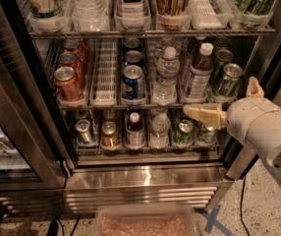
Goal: Pick blue plastic bottle from middle shelf of fridge
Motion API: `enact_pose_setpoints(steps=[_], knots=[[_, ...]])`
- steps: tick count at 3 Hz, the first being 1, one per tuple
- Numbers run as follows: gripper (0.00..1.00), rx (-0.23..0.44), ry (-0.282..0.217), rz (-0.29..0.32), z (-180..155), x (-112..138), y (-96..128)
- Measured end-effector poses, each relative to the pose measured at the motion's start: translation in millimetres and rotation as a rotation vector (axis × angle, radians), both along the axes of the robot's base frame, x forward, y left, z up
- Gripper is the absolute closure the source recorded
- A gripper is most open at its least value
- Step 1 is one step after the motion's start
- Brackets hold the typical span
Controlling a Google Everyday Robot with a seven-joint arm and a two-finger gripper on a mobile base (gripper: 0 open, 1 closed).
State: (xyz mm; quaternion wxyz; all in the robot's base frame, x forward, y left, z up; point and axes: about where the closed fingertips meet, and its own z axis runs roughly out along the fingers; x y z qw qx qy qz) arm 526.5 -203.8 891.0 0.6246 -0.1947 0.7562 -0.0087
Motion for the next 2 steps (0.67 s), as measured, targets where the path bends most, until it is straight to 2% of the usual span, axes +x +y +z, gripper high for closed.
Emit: enact_pose_setpoints(steps=[1, 2], knots=[[0.0, 0.049, -0.006, 0.006, -20.9, 0.8, 4.6], [0.0, 0.052, -0.013, 0.002, -19.9, -1.0, 7.1]])
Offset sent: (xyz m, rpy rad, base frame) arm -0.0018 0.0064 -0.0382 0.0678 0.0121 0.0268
